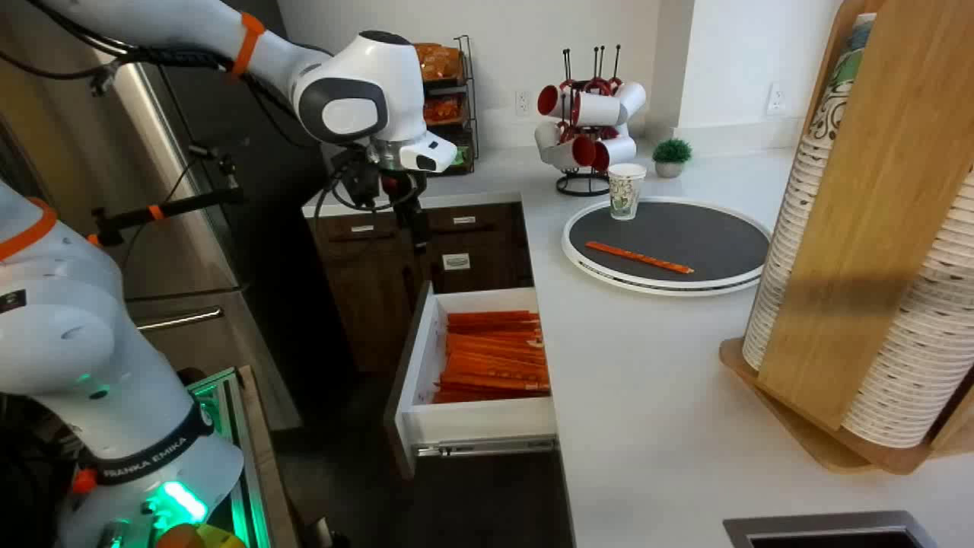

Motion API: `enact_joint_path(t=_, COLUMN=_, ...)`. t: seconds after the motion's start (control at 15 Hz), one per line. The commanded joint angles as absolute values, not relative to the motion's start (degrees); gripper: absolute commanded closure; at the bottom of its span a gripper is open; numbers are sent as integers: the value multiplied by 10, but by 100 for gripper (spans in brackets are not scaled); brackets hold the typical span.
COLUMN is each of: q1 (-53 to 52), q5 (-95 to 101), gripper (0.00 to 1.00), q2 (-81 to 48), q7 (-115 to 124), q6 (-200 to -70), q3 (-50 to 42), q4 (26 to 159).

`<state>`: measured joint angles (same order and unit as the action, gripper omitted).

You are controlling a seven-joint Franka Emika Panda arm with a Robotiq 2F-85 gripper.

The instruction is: Close the drawer

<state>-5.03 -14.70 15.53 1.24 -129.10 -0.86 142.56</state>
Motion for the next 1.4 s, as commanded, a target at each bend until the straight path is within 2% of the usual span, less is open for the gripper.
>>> enact_joint_path(t=0.0, q1=-43, q5=-149, gripper=0, q2=155, q7=11, q6=-1289, q3=-2, q4=1425)
enact_joint_path(t=0.4, q1=-41, q5=-144, gripper=0, q2=151, q7=38, q6=-1289, q3=5, q4=1430)
enact_joint_path(t=0.8, q1=-41, q5=-127, gripper=0, q2=148, q7=142, q6=-1294, q3=45, q4=1497)
enact_joint_path(t=0.87, q1=-41, q5=-121, gripper=25, q2=149, q7=169, q6=-1301, q3=54, q4=1514)
enact_joint_path(t=0.93, q1=-38, q5=-110, gripper=26, q2=149, q7=194, q6=-1313, q3=62, q4=1528)
enact_joint_path(t=1.27, q1=-15, q5=-33, gripper=66, q2=125, q7=321, q6=-1436, q3=89, q4=1596)
enact_joint_path(t=1.33, q1=-7, q5=-10, gripper=74, q2=92, q7=352, q6=-1448, q3=96, q4=1573)
